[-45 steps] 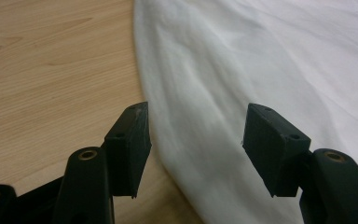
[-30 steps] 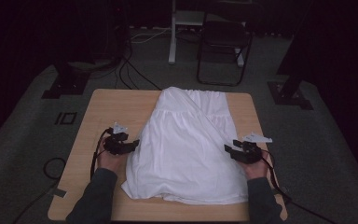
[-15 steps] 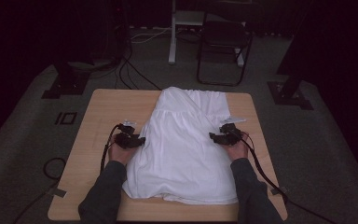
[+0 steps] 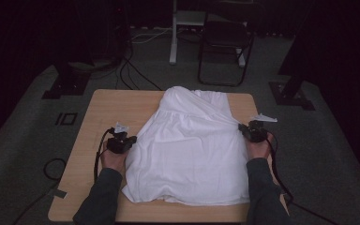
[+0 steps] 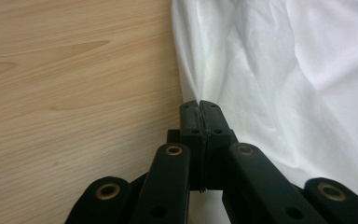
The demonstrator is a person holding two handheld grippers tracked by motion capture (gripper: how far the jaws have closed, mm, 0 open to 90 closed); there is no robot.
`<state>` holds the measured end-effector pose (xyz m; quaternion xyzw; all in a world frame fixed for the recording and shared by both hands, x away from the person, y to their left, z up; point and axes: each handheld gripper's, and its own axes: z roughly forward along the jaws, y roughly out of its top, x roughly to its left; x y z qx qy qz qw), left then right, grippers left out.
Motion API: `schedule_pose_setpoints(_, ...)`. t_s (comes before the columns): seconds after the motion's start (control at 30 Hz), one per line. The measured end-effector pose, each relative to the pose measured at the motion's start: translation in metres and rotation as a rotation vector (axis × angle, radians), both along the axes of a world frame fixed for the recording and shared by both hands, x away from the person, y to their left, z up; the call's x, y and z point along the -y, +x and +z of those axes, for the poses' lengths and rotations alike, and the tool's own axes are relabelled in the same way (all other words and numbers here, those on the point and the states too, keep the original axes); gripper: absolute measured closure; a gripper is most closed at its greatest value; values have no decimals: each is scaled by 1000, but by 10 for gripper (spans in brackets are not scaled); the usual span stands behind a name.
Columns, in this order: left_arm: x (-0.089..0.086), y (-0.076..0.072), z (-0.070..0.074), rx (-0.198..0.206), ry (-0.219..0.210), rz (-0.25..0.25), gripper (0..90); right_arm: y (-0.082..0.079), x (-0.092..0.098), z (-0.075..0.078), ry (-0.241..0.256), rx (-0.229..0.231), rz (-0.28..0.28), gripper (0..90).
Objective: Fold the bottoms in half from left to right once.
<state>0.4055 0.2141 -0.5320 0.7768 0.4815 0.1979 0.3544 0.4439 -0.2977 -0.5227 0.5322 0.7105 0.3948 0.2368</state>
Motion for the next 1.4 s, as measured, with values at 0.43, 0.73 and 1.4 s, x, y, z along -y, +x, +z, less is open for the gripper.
schedule_pose_setpoints(0.43,-9,-27,-10,-17,24,-6,899,-23,-8,-38,-27,-122,62,887)
schedule_pose_setpoints(0.73,-19,-93,-12,-1,46,-36,898,-89,-11,-39,-22,-149,121,887)
schedule_pose_setpoints(1.4,-19,-70,8,75,1,6,551,-91,-13,-3,52,-51,219,553)
